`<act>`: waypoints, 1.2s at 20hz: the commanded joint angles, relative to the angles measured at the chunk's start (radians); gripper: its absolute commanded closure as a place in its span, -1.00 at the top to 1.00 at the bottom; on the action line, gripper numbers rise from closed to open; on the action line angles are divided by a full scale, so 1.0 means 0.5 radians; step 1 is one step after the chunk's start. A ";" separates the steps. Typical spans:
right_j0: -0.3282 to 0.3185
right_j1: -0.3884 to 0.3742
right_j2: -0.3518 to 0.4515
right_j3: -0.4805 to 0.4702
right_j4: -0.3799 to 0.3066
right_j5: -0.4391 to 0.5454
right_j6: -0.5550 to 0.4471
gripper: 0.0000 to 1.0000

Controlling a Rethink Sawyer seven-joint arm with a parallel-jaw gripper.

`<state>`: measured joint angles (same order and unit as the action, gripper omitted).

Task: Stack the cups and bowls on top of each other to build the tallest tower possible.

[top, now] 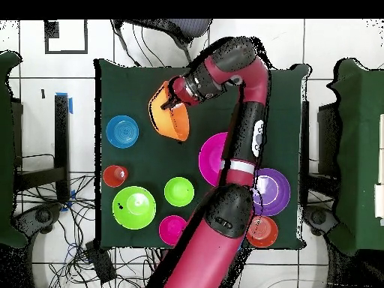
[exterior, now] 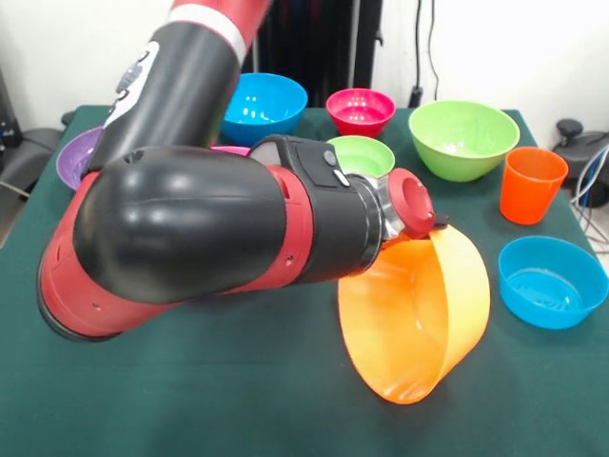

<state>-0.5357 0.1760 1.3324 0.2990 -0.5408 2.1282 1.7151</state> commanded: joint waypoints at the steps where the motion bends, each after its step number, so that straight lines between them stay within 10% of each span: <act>1: -0.074 0.247 0.700 -0.277 -1.013 0.334 -0.764 -1.00; 13: -0.158 0.295 1.693 -0.511 -2.323 0.478 -1.130 -1.00; 24: -0.199 0.296 1.999 -0.543 -2.719 0.415 -1.127 -1.00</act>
<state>-0.6099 0.2708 2.2601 0.2136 -1.6739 2.3461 1.4638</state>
